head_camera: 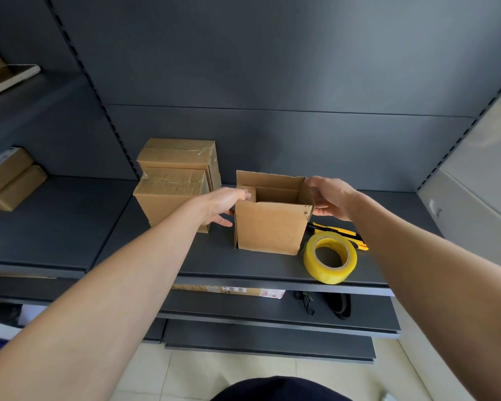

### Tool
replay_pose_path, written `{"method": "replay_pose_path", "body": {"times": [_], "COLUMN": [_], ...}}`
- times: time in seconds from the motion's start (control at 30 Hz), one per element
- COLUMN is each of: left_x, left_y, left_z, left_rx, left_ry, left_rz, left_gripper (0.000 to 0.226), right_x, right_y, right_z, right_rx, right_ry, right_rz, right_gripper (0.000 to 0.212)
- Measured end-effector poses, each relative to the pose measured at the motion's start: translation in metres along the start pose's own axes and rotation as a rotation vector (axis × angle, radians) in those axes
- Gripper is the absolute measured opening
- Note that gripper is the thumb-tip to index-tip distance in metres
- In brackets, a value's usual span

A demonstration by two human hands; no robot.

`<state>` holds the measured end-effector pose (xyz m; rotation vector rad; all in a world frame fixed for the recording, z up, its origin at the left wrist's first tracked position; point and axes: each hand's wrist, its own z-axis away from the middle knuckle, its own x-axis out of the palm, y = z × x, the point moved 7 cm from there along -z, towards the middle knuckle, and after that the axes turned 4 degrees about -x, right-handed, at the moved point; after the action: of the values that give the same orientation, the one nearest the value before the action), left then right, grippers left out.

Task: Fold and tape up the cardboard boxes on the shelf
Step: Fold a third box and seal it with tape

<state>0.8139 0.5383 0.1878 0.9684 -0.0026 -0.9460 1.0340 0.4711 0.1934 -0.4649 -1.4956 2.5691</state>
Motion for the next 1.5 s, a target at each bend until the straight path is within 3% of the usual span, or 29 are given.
{"method": "replay_pose_path", "body": {"times": [0.17, 0.57, 0.67, 0.8, 0.93, 1.27, 1.5], "left_x": [0.001, 0.004, 0.004, 0.003, 0.003, 0.001, 0.0], "left_y": [0.003, 0.006, 0.007, 0.005, 0.006, 0.007, 0.009], "left_z": [-0.003, -0.001, 0.0, 0.0, 0.0, 0.002, 0.0], "left_rx": [0.022, 0.053, 0.053, 0.044, 0.04, 0.066, 0.113], "left_ry": [0.029, 0.018, 0.022, 0.032, 0.035, 0.05, 0.069], "left_rz": [0.017, -0.029, -0.032, -0.021, -0.017, -0.021, -0.053], "left_gripper": [0.042, 0.042, 0.042, 0.04, 0.045, 0.047, 0.049], "right_x": [-0.001, -0.006, -0.006, 0.0, 0.001, -0.001, 0.012], "right_y": [-0.005, -0.021, -0.03, -0.034, -0.035, -0.027, -0.041], "right_z": [0.002, -0.012, -0.011, -0.016, -0.018, -0.01, -0.009], "right_rx": [-0.025, -0.038, -0.095, -0.202, -0.187, -0.123, -0.294], "right_ry": [-0.02, 0.301, 0.374, 0.321, 0.23, 0.377, 0.409], "right_rz": [0.003, 0.287, 0.506, 0.591, 0.555, 0.634, 0.821], "right_gripper": [0.01, 0.044, 0.045, 0.029, 0.021, 0.043, 0.042]}}
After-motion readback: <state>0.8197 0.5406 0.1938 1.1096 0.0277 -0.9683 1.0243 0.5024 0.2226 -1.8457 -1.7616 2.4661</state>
